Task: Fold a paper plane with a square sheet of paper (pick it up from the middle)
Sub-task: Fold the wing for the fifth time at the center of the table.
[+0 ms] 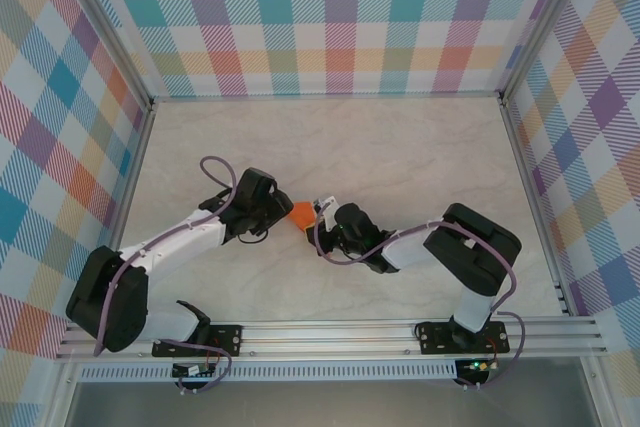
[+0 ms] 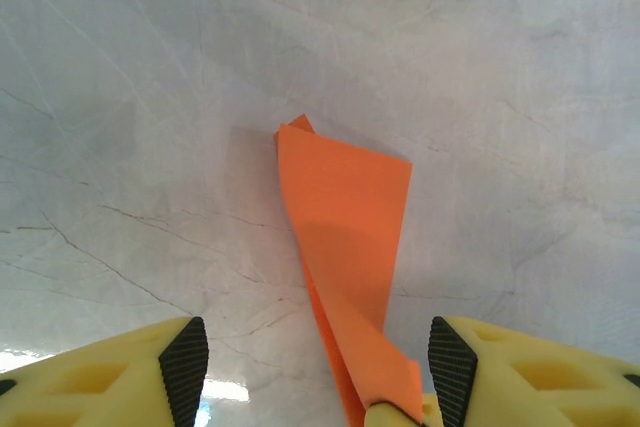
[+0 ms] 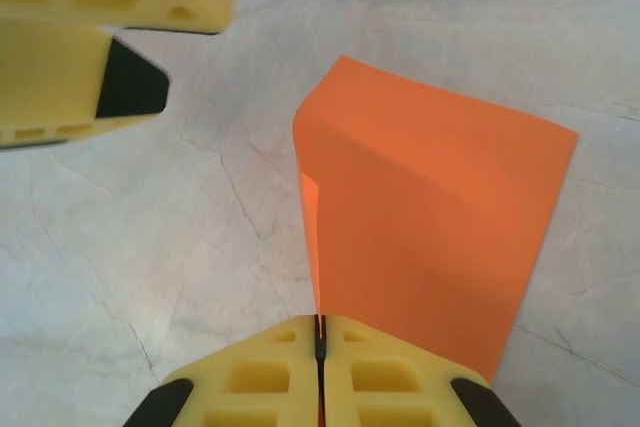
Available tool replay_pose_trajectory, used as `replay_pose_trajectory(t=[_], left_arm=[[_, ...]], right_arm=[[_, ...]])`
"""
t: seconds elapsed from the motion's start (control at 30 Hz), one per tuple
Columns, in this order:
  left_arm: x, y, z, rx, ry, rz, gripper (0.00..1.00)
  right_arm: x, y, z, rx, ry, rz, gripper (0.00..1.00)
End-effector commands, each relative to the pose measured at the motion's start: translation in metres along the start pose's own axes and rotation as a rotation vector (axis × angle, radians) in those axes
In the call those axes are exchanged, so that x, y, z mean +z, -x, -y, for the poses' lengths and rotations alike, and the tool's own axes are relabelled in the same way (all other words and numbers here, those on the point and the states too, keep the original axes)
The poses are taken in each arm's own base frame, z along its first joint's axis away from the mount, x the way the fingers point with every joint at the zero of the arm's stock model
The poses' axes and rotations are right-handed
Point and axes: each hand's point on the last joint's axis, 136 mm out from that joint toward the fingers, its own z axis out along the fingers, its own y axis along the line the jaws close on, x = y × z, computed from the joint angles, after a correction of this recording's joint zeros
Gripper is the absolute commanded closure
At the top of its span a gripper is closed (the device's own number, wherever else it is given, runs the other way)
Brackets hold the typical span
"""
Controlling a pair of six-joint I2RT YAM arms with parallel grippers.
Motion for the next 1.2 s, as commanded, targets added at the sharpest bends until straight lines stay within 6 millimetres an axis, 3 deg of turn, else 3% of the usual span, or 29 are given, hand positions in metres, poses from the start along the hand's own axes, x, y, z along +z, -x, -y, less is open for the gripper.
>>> replay_pose_trajectory(t=[0.0,0.17,0.23,0.5,0.67,0.83,0.97,1.07,1.17], left_arm=[[-0.006,0.002,-0.008,0.002,0.005,0.032,0.34],[-0.005,-0.006,-0.014,0.001,-0.012,0.01,0.29],[-0.003,-0.007,-0.005,-0.007,-0.063,0.003,0.27],[0.014,-0.012,0.01,-0.094,-0.189,-0.062,0.22],[0.026,-0.01,0.011,-0.127,-0.185,-0.067,0.25],[0.037,-0.008,0.014,-0.172,-0.196,-0.07,0.42],[0.038,-0.008,0.008,-0.2,-0.176,-0.059,0.62],[0.035,-0.006,0.003,-0.222,-0.157,-0.045,0.79],[0.03,-0.003,-0.003,-0.237,-0.127,-0.017,0.92]], right_arm=[[-0.002,0.007,-0.003,0.148,0.079,0.026,0.94],[-0.005,0.015,0.003,0.204,0.111,0.032,0.93],[-0.006,0.014,0.003,0.177,0.119,0.027,0.93],[-0.011,0.014,-0.006,-0.118,0.172,0.03,0.92],[-0.012,0.019,-0.018,-0.237,0.225,0.048,0.92],[-0.012,0.021,-0.022,-0.306,0.246,0.054,0.92],[-0.01,0.022,-0.019,-0.336,0.228,0.058,0.9],[-0.01,0.024,-0.016,-0.329,0.199,0.044,0.81],[-0.013,0.026,-0.014,-0.318,0.174,0.02,0.59]])
